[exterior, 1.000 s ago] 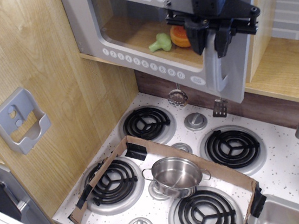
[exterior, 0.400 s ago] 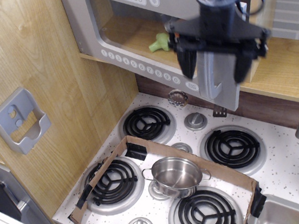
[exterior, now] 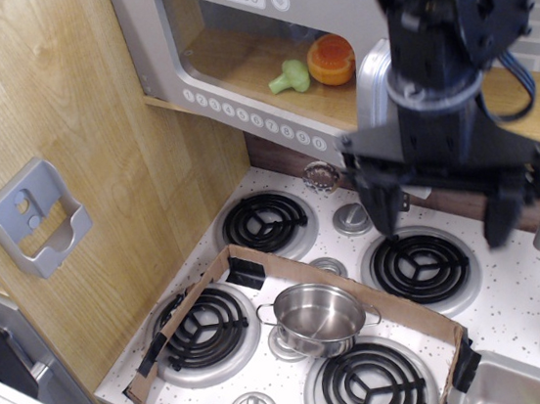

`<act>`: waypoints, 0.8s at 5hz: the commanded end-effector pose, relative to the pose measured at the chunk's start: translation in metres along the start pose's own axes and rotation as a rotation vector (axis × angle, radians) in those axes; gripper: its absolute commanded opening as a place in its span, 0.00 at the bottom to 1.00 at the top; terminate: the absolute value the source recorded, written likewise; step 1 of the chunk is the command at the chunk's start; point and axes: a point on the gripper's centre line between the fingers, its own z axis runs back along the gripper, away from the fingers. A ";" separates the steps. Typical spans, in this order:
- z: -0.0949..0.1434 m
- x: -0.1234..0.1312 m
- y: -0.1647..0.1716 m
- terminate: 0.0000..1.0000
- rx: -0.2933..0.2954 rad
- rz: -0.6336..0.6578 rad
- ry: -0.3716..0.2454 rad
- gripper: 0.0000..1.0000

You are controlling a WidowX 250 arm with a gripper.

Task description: Open microwave

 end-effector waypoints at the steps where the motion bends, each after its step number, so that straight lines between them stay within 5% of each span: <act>1: 0.007 0.019 -0.052 0.00 -0.063 -0.271 -0.155 1.00; 4: -0.008 0.085 -0.083 0.00 -0.071 -0.459 -0.148 1.00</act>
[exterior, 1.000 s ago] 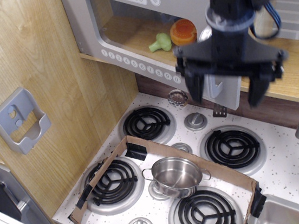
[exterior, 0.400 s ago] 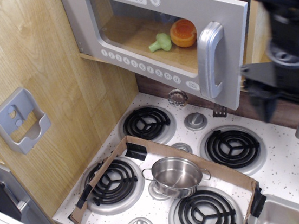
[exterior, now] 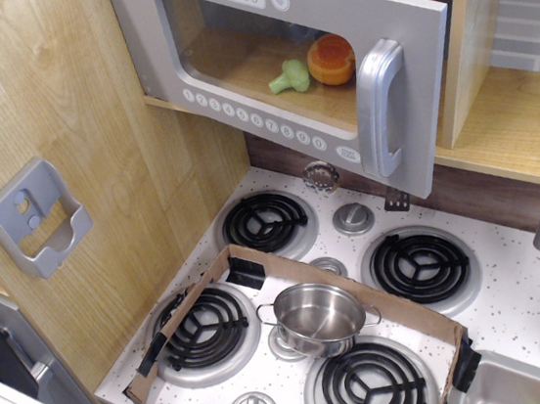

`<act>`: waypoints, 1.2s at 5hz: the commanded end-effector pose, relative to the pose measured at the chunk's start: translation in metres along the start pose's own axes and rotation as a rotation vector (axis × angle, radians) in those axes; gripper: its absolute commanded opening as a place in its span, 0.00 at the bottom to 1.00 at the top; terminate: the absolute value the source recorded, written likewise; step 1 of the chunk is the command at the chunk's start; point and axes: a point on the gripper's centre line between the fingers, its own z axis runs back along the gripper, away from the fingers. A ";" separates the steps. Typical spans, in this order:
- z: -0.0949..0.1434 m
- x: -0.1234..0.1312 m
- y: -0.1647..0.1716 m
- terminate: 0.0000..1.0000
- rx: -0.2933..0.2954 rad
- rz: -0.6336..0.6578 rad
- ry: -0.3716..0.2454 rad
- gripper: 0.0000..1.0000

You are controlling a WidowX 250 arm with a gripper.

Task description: Open microwave

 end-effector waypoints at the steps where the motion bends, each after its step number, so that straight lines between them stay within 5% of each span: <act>1: 0.010 0.025 0.032 0.00 0.004 -0.101 -0.108 1.00; 3: 0.012 0.046 0.083 0.00 0.055 -0.102 -0.064 1.00; 6: 0.021 0.000 0.130 0.00 0.136 0.052 -0.009 1.00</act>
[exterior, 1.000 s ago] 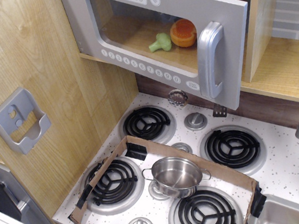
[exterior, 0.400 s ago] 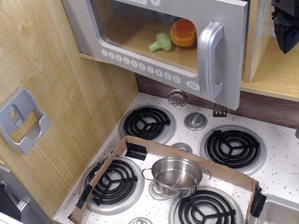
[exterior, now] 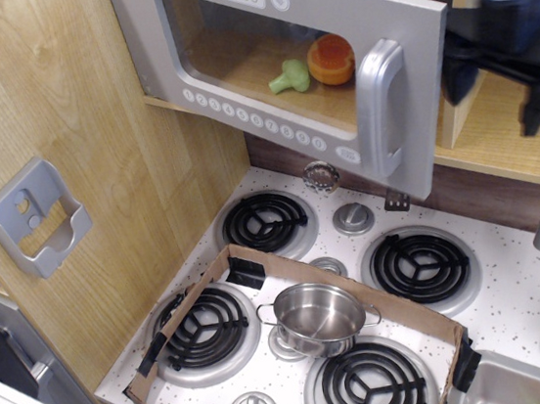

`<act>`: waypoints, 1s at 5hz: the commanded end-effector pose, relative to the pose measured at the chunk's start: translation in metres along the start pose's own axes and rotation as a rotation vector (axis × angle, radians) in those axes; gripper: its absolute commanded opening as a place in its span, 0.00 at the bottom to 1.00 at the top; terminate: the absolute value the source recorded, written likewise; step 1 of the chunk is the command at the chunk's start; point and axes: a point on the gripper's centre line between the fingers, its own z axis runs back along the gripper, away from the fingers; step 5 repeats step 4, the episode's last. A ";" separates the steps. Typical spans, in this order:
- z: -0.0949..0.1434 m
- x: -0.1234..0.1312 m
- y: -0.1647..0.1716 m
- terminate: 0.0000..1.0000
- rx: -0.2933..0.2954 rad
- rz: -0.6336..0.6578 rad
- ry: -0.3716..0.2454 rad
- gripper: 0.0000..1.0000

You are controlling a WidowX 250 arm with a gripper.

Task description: Open microwave

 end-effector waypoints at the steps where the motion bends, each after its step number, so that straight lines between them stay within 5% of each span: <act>1: 0.022 -0.038 0.041 0.00 -0.005 0.090 -0.036 1.00; 3: 0.033 -0.114 0.065 0.00 -0.004 0.239 -0.020 1.00; 4: 0.035 -0.135 0.081 1.00 -0.006 0.246 -0.023 1.00; 5: 0.035 -0.135 0.081 1.00 -0.006 0.246 -0.023 1.00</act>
